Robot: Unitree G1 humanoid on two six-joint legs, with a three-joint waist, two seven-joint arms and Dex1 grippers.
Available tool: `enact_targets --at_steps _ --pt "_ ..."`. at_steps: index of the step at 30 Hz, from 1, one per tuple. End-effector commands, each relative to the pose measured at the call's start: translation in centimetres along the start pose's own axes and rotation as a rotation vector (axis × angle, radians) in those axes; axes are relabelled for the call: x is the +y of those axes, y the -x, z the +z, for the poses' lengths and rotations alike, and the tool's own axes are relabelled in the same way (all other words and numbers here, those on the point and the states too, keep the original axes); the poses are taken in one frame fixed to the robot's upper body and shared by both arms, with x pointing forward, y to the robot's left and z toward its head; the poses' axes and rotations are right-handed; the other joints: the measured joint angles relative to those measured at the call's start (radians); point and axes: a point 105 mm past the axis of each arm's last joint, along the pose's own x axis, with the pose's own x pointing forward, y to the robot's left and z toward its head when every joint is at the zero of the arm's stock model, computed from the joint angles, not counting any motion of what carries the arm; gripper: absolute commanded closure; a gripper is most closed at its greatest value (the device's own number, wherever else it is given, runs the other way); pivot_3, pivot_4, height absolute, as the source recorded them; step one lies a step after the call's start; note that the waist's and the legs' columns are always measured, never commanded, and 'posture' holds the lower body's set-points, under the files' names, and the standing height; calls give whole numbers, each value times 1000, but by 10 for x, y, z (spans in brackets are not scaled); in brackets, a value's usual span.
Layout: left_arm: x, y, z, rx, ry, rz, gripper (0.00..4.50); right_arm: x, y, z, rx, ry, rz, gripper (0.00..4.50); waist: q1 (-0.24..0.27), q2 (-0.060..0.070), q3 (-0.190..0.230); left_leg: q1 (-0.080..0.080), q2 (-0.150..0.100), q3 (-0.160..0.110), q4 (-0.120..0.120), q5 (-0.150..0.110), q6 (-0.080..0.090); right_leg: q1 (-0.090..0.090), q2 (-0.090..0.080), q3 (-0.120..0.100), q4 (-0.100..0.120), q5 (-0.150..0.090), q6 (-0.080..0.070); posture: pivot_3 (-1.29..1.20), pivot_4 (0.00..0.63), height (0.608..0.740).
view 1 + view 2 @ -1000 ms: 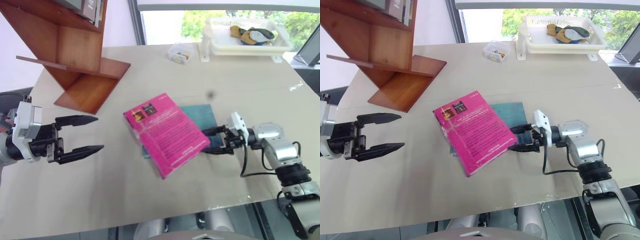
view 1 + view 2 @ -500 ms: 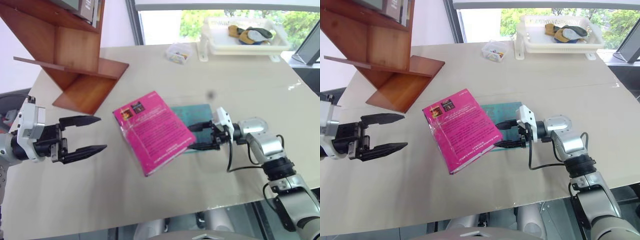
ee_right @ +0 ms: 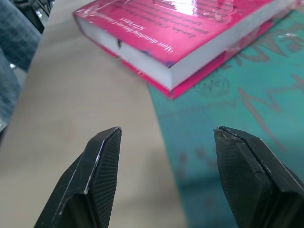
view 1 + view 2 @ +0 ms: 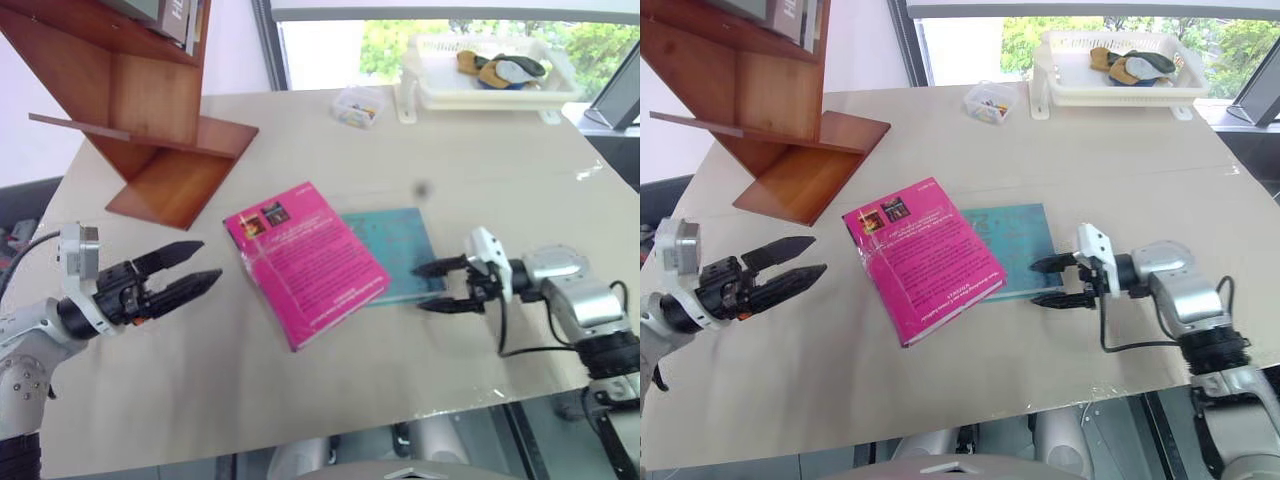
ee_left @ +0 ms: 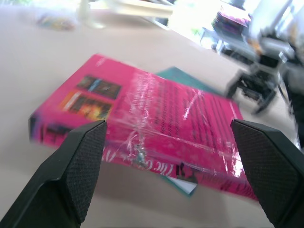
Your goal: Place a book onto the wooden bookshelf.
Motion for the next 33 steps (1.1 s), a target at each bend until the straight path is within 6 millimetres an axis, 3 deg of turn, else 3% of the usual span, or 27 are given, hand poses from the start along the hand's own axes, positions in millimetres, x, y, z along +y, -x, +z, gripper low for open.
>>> enact_targets --at_steps 1,5,7,17,23,33 --pt "5 9 -18 30 185 59 30 15 37 27 21 -33 11 1354 1 1 1 0 0 0 0 0 0 0 0 0 0 0 0 0 150 740" --pt "13 17 -31 -9 312 101 30 29 60 49 32 -101 18 1354 1 1 1 -1 0 0 -1 0 0 0 -1 0 -1 0 0 0 150 740" --pt "7 14 -48 14 386 81 30 32 70 69 13 -108 11 1354 1 -1 0 0 1 -1 0 0 0 0 -2 0 -1 0 0 0 150 740" --pt "-2 -14 -65 -53 543 -9 30 35 86 134 -193 -1 13 1354 10 -2 0 -1 0 -1 0 0 0 0 -6 2 -1 0 0 0 150 740" --pt "9 -9 -67 -117 584 -9 30 24 89 149 -280 151 -66 1354 10 -2 0 -1 0 -1 -1 0 0 0 -7 3 -2 0 0 0 150 740" --pt "18 -10 -70 -99 632 -67 30 21 91 141 -303 136 -127 1354 12 -2 0 -1 0 0 0 0 0 -1 -6 0 -1 0 0 0 150 740"
